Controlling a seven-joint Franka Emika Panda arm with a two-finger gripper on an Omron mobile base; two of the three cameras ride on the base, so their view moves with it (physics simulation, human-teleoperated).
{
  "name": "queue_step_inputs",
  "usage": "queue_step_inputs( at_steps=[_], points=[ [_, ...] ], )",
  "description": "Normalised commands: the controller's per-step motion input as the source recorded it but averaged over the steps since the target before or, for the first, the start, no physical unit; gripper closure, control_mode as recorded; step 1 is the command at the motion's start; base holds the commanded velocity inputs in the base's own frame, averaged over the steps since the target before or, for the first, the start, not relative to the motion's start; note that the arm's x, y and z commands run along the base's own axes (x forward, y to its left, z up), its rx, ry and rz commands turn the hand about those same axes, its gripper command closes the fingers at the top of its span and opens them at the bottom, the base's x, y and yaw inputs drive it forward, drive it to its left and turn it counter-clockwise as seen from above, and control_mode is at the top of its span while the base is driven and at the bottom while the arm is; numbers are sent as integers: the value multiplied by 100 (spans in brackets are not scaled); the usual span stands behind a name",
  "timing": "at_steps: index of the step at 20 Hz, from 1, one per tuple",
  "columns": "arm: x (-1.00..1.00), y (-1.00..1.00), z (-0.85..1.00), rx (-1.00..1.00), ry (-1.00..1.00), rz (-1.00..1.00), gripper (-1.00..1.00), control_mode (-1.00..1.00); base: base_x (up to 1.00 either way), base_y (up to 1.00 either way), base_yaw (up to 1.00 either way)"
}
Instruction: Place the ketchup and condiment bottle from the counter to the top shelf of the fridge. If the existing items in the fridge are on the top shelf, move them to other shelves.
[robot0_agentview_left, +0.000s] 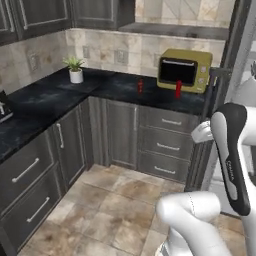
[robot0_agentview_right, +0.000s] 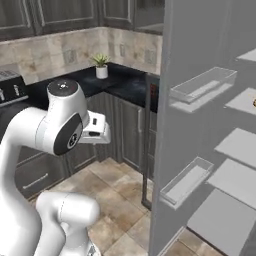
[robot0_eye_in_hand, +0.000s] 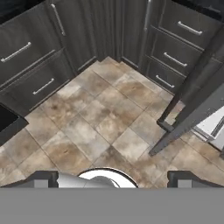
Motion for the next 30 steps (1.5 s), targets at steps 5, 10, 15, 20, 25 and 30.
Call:
queue_step_inputs(
  at_steps=[5, 10, 15, 20, 25, 30],
  points=[
    [0, 0, 0, 0, 0, 0, -100, 100, 85, 100, -3],
    [0, 0, 0, 0, 0, 0, -100, 100, 100, 99, -50],
    [0, 0, 0, 0, 0, 0, -100, 100, 95, 90, -66],
    [0, 0, 0, 0, 0, 0, -100, 100, 96, 92, -64],
    [0, 0, 0, 0, 0, 0, -100, 100, 100, 99, -48],
    [0, 0, 0, 0, 0, 0, -100, 100, 100, 69, -31]
  ],
)
